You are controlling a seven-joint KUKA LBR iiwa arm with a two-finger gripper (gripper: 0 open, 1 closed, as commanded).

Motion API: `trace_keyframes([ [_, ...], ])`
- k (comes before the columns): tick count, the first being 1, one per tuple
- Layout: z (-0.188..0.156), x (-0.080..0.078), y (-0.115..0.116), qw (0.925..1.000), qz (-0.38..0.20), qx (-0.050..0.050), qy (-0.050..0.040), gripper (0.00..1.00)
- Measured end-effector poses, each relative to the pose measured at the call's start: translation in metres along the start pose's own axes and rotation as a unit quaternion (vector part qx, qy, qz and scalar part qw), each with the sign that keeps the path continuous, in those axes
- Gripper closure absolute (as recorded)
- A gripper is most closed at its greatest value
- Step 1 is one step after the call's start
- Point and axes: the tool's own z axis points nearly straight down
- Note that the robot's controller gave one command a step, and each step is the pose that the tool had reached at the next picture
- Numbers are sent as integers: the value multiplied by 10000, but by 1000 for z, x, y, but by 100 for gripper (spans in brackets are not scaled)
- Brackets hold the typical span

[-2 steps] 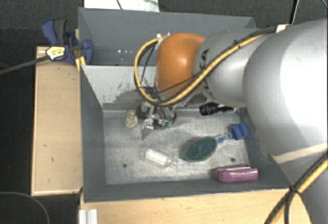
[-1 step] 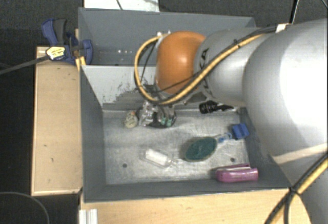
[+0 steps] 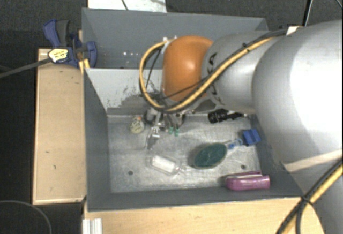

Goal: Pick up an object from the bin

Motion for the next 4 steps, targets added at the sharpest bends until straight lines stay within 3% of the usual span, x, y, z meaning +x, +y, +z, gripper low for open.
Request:
trace_keyframes([
  [2,2,2,4,9996,278,-13,-56,0],
  [3,-2,-5,4,9993,307,-62,-203,100],
  [4,3,4,5,9996,285,-15,-40,0],
])
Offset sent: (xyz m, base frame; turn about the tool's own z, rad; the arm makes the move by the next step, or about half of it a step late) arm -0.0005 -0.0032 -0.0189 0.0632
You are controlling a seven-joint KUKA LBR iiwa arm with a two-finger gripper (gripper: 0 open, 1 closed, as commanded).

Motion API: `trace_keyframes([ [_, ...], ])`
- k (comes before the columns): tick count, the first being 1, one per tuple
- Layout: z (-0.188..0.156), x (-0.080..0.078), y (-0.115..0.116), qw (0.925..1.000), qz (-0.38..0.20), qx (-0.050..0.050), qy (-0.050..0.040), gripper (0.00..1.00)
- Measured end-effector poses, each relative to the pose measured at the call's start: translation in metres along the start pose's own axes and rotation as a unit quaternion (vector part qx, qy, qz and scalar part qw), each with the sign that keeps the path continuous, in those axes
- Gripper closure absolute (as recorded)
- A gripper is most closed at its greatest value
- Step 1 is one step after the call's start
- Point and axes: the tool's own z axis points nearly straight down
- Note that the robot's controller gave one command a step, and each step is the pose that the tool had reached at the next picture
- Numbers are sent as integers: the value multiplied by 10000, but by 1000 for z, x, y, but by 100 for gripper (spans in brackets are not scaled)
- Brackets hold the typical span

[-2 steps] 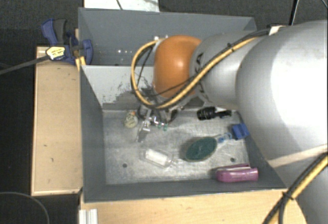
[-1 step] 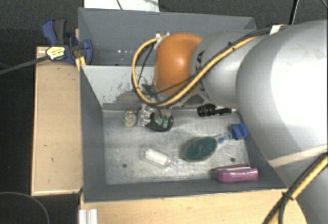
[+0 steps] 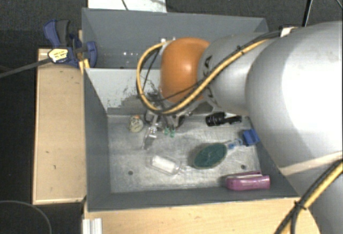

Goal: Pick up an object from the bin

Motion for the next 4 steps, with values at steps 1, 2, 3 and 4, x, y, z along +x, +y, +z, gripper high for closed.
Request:
trace_keyframes([
  [1,-53,24,-16,9925,1219,51,-58,0],
  [2,-157,8,20,9946,1033,27,-85,0],
  [3,-72,-12,-46,9964,841,92,-9,0],
  [4,3,-23,-71,9813,1924,51,-54,0],
])
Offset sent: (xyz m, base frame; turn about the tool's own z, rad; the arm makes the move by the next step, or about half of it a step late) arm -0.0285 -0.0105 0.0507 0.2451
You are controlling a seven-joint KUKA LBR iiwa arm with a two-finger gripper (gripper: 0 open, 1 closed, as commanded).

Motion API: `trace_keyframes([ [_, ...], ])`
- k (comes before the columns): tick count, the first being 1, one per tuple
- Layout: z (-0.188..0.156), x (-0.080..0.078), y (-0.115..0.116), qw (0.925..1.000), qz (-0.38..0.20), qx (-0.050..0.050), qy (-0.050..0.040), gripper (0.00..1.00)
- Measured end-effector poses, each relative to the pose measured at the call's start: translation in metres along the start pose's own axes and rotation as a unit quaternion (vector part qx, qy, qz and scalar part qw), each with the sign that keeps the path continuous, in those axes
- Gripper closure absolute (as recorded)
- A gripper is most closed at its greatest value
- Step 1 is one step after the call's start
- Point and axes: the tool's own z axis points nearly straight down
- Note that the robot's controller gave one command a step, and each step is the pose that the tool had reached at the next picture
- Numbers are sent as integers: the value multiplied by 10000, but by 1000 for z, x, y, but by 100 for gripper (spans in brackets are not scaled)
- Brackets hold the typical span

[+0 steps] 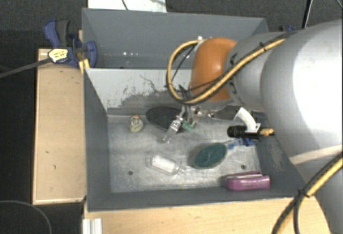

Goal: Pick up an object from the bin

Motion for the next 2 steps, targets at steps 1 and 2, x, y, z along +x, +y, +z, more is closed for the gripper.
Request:
trace_keyframes([
  [1,1,-1,-1,10000,5,4,-3,100],
  [2,-120,13,-6,9999,-167,-10,-14,100],
])
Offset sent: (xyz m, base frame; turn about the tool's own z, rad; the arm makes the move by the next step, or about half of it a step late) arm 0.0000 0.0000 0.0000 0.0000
